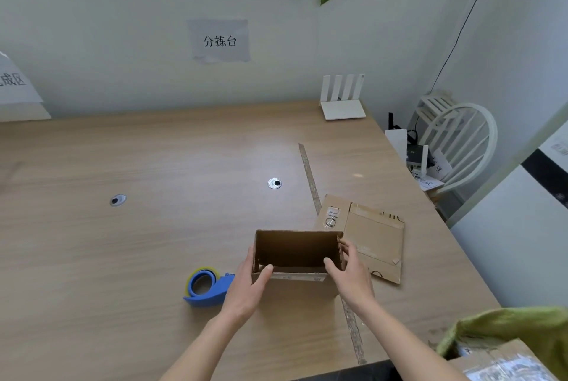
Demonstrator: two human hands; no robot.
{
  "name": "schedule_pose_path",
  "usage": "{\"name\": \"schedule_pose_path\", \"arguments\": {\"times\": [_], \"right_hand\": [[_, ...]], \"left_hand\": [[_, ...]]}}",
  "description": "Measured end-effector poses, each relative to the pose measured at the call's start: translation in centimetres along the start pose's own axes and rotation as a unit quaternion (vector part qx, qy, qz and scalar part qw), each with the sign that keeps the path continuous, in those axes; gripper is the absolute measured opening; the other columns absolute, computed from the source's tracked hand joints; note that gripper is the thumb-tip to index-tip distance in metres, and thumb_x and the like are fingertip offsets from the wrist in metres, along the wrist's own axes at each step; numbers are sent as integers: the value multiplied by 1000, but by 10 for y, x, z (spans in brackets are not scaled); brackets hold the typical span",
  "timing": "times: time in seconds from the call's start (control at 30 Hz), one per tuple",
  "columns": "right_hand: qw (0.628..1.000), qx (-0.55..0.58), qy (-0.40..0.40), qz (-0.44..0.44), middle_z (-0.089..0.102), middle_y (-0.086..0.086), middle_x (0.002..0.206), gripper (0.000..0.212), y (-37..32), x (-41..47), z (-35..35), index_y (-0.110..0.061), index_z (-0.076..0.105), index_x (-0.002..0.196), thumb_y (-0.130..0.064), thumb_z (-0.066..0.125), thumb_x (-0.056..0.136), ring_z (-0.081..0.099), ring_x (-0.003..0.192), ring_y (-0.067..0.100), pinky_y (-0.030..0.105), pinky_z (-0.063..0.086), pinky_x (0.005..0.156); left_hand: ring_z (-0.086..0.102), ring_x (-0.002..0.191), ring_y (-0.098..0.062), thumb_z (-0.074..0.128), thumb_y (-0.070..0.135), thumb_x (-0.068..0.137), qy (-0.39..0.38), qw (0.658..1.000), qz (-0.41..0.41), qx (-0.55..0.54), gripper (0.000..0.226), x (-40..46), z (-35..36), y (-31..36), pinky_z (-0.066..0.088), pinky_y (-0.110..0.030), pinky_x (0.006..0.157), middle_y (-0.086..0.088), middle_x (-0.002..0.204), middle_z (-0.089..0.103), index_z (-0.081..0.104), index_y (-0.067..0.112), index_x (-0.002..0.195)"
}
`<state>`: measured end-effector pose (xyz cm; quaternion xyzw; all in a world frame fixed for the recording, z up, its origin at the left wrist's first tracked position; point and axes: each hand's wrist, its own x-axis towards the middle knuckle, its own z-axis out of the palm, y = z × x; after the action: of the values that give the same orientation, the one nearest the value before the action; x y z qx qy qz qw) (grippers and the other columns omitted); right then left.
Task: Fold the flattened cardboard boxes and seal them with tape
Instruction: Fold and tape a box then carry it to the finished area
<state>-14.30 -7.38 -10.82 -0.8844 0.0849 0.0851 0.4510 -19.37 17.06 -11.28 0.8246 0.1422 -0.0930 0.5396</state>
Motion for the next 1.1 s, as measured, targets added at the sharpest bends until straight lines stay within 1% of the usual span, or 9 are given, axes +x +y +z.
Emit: {"name": "schedule_pose_path", "arguments": {"times": [0.07,0.23,0.4,0.57,0.7,0.8,0.9,1.0,1.1], "right_hand": [[1000,-16,-1,-14,49,-8,150,51,-2,1,4,-36,45,146,-44,59,97,44,140,18,37,40,109],[994,-77,-82,-8,10,-11,168,60,-4,9,6,-41,31,157,-41,50,99,20,153,18,41,31,117],[986,-102,-132,-10,2,-15,167,71,-2,19,2,-39,30,157,-49,56,91,14,154,16,41,33,116],[987,-100,-122,-16,7,-17,166,82,-2,23,0,-33,29,159,-71,48,88,18,152,14,40,33,115],[994,-81,-59,-31,28,-20,157,88,3,25,0,-36,46,149,-89,37,80,36,142,8,38,43,105],[994,-88,-9,-71,40,-18,150,87,8,22,1,-30,54,142,-90,35,82,47,134,11,36,48,98],[990,-99,-30,-99,30,-20,159,73,24,17,5,-32,47,150,-75,45,90,38,142,9,34,45,104],[984,-129,-17,-121,28,-19,161,60,35,11,8,-30,41,151,-50,58,97,39,144,9,33,44,106],[988,-106,31,-112,38,-13,158,75,26,12,9,-32,29,153,-40,71,92,45,139,11,35,46,105]], "left_hand": [[40,138,-9,46,74,86,1,1000,6,16,78,2,-1,-2,38,-42,113,18,157,28,5,57,150],[30,140,0,46,62,86,-16,1000,15,16,71,2,-3,-2,31,-29,112,26,155,23,4,66,143],[20,149,-15,39,55,87,-42,997,-5,71,61,5,-4,0,28,-42,116,7,164,15,18,68,143],[26,147,-18,43,64,94,-36,992,-20,117,54,11,-6,0,32,-44,116,5,163,15,37,49,146],[46,130,-15,45,80,81,0,993,-17,118,79,17,-11,-1,42,-35,102,8,151,38,41,38,148],[53,119,-14,47,78,81,77,986,-5,145,72,19,-5,-1,48,-38,95,8,135,54,50,33,137],[58,114,-17,57,63,88,139,975,-1,171,56,21,4,1,51,-38,85,5,129,60,48,27,130],[62,108,-23,62,56,88,154,968,5,199,70,21,9,-3,51,-38,77,3,136,56,31,27,143],[61,88,-18,60,53,92,149,961,41,230,85,20,11,-4,44,-30,62,7,133,50,7,40,156]]}}
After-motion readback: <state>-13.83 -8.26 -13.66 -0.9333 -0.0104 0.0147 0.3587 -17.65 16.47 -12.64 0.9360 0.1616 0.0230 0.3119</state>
